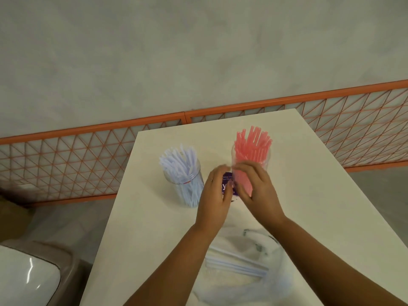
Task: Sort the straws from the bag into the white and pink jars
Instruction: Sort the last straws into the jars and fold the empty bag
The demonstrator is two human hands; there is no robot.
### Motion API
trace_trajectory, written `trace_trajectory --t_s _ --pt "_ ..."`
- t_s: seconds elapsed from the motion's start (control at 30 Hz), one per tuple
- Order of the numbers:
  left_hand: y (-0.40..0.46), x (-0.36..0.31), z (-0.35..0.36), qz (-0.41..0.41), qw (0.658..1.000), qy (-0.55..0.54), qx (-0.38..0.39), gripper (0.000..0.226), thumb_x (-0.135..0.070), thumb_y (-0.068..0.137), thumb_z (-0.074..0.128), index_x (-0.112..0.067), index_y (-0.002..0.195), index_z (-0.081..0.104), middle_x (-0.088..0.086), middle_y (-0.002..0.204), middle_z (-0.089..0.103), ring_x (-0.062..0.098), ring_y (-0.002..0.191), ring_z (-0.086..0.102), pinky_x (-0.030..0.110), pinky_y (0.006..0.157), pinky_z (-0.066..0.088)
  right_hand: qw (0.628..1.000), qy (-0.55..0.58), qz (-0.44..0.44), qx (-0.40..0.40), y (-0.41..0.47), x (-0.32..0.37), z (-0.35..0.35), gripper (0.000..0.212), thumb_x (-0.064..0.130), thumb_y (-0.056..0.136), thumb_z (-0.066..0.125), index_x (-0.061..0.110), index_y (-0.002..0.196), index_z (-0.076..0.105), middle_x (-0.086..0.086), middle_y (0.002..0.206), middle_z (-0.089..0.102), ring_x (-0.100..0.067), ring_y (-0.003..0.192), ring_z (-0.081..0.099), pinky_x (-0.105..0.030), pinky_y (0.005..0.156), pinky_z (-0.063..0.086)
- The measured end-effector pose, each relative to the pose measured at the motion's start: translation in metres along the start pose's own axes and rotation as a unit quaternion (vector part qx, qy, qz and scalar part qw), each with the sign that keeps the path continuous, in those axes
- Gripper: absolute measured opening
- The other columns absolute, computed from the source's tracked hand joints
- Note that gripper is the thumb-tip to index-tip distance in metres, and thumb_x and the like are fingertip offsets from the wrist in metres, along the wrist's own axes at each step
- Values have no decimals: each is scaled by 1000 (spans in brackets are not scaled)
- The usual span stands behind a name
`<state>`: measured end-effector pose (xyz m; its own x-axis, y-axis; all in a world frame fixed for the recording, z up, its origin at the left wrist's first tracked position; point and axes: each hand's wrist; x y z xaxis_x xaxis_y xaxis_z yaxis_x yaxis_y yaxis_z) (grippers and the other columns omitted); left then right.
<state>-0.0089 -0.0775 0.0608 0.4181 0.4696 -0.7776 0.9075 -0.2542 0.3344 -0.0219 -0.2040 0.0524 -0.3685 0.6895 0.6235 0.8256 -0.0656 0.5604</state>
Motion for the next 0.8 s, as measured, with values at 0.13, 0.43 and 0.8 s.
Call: trace_trajectory --t_s 0.13,0.43,0.8 --pt "-42 25 -6 7 996 77 50 28 -13 93 51 -18 121 53 -3 120 59 5 108 54 4 91 37 997 20 0 73 -38 3 10 32 8 85 63 19 115 57 8 115 54 1 102 50 -7 90 38" --pt "-99 68 -17 -63 941 195 271 64 -50 85 57 -27 140 34 -6 148 36 13 136 32 31 114 20 969 9 19 244 -101 1 23 33 24 82 69 22 113 58 3 115 56 -3 91 56 2 80 37" --pt "-128 97 -15 -90 819 326 464 130 -67 65 67 -18 143 -24 0 151 -33 20 140 -28 55 112 -10 838 -107 59 531 -148 -13 26 95 46 80 65 24 149 4 4 158 -3 -17 146 -3 -45 117 2"
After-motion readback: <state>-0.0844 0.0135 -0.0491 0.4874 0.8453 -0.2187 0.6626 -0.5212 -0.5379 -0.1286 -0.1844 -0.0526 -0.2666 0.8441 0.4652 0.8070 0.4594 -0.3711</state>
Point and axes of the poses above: each hand's wrist, its own y-axis towards the middle knuckle, its own z-axis out of the palm, x = y × z
